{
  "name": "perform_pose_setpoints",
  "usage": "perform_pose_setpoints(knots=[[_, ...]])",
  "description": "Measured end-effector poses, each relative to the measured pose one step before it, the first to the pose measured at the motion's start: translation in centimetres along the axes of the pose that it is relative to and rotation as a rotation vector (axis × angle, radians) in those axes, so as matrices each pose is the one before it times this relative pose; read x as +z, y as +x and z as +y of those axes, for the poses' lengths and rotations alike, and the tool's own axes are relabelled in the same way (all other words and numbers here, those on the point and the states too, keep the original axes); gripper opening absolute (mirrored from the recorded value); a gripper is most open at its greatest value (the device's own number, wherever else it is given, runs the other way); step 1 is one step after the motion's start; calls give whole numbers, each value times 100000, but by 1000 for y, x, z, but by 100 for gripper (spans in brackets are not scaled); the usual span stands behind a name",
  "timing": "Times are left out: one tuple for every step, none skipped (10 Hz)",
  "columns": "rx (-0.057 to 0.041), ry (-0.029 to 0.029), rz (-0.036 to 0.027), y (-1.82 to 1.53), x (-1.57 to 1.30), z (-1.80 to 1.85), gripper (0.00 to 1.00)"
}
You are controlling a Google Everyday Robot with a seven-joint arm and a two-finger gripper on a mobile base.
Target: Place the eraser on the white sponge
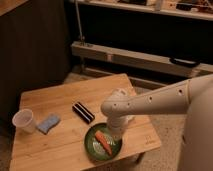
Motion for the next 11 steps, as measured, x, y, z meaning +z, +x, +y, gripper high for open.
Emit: perform_pose_setpoints(knots=[[-1299,2038,-4409,11,-2632,400,3],[-1800,2424,-4574,-141,-3029,155,3],[-2282,1731,-3560,-703,-2462,209,3],[-2642,1838,-3207,-1218,-2395,218,3],[-3251,2034,-3037,-2222,-2701,478,3],[-3202,1546,-1709,-2489,-1702,785,3],[-2338,1908,-1119,-2662,-1082,675,3],[-2334,1922,-427,-3034,-575,701,3],[-1817,582,-385,-2107,-32,542,3],[-1491,82,-105,-2032,247,477,0],[-2097,-897,220,-2762,854,397,0]])
